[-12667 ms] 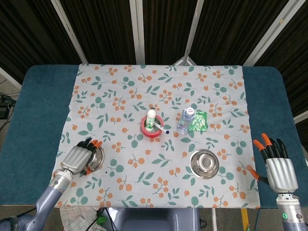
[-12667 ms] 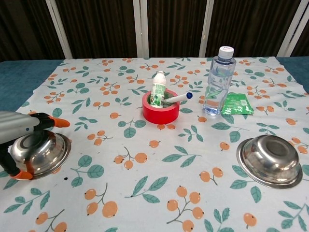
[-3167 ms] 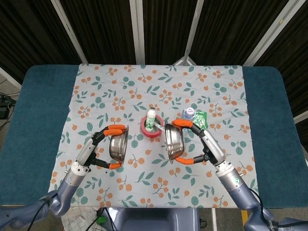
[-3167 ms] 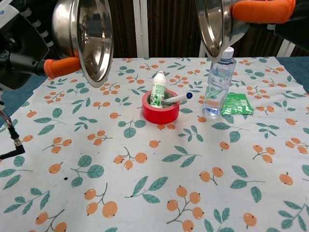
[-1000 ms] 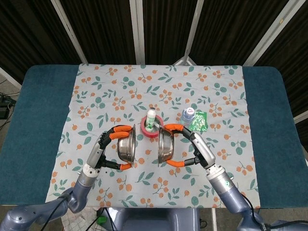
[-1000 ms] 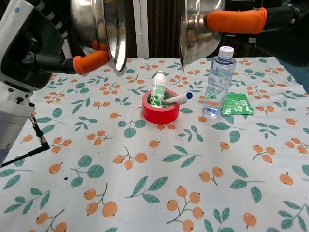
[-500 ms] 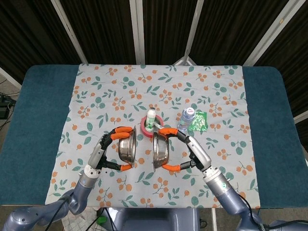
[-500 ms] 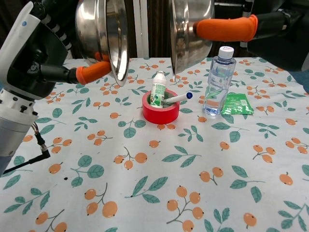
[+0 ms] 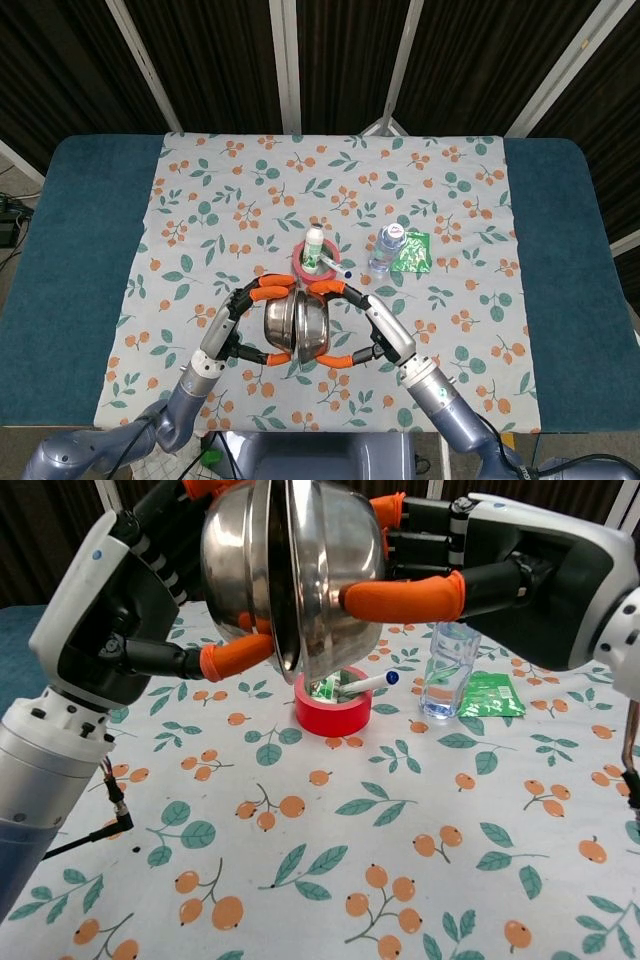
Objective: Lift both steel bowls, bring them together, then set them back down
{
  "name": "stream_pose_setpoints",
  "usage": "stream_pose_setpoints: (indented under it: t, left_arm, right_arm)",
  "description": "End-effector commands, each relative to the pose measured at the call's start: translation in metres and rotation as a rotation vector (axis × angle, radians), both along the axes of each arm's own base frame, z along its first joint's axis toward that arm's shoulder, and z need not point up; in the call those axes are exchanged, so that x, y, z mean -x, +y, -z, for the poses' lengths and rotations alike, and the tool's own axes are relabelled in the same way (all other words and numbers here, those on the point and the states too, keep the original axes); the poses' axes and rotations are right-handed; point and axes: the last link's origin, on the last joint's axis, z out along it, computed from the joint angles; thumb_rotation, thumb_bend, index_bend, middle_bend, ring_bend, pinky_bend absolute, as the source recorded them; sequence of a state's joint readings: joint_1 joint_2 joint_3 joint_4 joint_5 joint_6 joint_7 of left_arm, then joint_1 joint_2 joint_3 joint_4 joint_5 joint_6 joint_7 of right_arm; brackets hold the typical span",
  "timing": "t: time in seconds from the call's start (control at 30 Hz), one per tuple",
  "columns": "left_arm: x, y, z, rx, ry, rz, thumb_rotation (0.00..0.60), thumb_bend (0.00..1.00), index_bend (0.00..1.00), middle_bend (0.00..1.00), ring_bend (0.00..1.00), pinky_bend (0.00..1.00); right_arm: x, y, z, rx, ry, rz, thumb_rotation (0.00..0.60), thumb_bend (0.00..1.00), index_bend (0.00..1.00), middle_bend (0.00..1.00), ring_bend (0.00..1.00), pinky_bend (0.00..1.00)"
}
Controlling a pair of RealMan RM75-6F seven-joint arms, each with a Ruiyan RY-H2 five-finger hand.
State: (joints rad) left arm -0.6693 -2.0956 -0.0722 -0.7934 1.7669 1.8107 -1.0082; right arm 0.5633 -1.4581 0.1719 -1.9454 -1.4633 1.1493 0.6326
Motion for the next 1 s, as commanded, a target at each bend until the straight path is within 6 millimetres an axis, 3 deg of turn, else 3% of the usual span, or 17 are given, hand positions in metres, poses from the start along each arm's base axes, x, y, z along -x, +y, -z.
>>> stream_pose_setpoints:
  t: [0.03,0.4,0.83,1.0]
  left_arm:
    - [-0.001,-0.002,0.007,0.021,0.007,-0.002,0.600,0.06,0.31,0.28,0.20,0.31]
    - [-0.006,-0.006,0.014,0.011,-0.006,0.025,0.600,0.06,0.31,0.28,0.20,0.31]
    - [0.019,0.018,-0.067,-0.190,-0.013,-0.008,0.600,0.06,0.31,0.28,0.20,0.31]
    - [0.037,0.018,-0.081,-0.226,0.093,-0.042,0.600,0.06,0.32,0.28,0.20,0.31]
  right_arm:
    - [-0.004,0.003,0.001,-0.015,-0.013,-0.005,0.600,0.17,0.55,0.29,0.41,0.15]
    - [-0.013,0.001,-0.009,0.000,-0.035,-0.002,0.600,0.17,0.55,0.29,0.41,0.15]
    - [0.038,-0.033,-0.045,0.118,0.055,0.084,0.600,0.17,0.56,0.29,0.41,0.15]
    - [0.057,-0.039,-0.053,0.183,0.169,0.061,0.600,0.17,0.56,0.29,0.41,0.15]
